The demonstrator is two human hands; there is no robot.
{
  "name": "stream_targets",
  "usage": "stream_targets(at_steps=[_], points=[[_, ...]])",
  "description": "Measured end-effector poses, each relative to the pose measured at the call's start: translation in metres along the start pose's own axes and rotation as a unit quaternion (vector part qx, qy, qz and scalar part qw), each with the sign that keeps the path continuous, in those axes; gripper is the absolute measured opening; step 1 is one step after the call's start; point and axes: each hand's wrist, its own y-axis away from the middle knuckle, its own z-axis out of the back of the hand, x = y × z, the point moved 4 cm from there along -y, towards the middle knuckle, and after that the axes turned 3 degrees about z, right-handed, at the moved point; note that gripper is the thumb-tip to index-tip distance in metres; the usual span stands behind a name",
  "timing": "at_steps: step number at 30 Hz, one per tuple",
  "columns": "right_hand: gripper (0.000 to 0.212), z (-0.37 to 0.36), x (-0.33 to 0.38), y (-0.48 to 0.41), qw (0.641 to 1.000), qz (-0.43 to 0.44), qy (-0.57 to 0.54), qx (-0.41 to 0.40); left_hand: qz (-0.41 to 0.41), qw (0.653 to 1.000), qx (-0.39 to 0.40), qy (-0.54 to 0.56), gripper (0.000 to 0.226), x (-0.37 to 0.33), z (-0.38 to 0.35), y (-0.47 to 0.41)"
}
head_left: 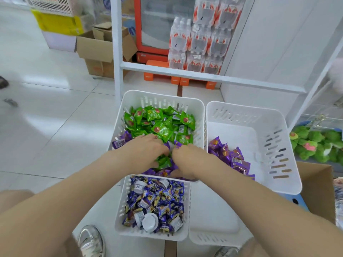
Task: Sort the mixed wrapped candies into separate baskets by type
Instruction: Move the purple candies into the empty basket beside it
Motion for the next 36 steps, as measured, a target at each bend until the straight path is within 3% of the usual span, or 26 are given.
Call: stream_targets(at_steps=[3,5,9,13,16,22,28,33,36], points=[[0.091,-0.001,-0.001,-0.005,0.996,-0.024,0.079,-0.035,0.018,0.998,-0.022,-0.057,0.059,0.007,-0.004,-0.009],[0.098,0.0,-0.003,-0.005,0.993,-0.026,0.091,-0.075,0.029,0.994,-0.05,-0.097,0.059,0.005,-0.006,-0.013],[0.089,-0.002,-0.003,-0.002,0.99,-0.013,0.1,-0.094,0.049,0.989,-0.089,-0.103,0.042,-0.004,-0.009,-0.02],[0.067,0.0,-0.003,-0.003,0.991,-0.016,0.068,-0.111,0.109,0.987,-0.114,-0.041,0.024,0.004,-0.003,-0.018],[0.057,-0.001,-0.005,-0.004,0.993,0.016,0.054,-0.109,0.131,0.982,-0.136,-0.016,0.03,0.01,-0.001,-0.017],[0.062,-0.005,0.0,-0.001,0.989,0.09,0.036,-0.113,0.14,0.972,-0.186,-0.024,0.072,0.014,-0.004,-0.017],[0.042,-0.002,0.004,0.002,0.983,0.119,0.069,-0.123,0.159,0.963,-0.207,-0.062,0.06,0.01,-0.002,-0.018],[0.027,0.003,-0.005,0.005,0.97,0.143,0.019,-0.197,0.114,0.979,-0.17,-0.021,0.045,0.006,-0.006,-0.028],[0.027,0.015,-0.018,0.019,0.945,0.14,-0.033,-0.294,0.075,0.982,-0.169,0.038,0.031,0.009,-0.006,-0.031]])
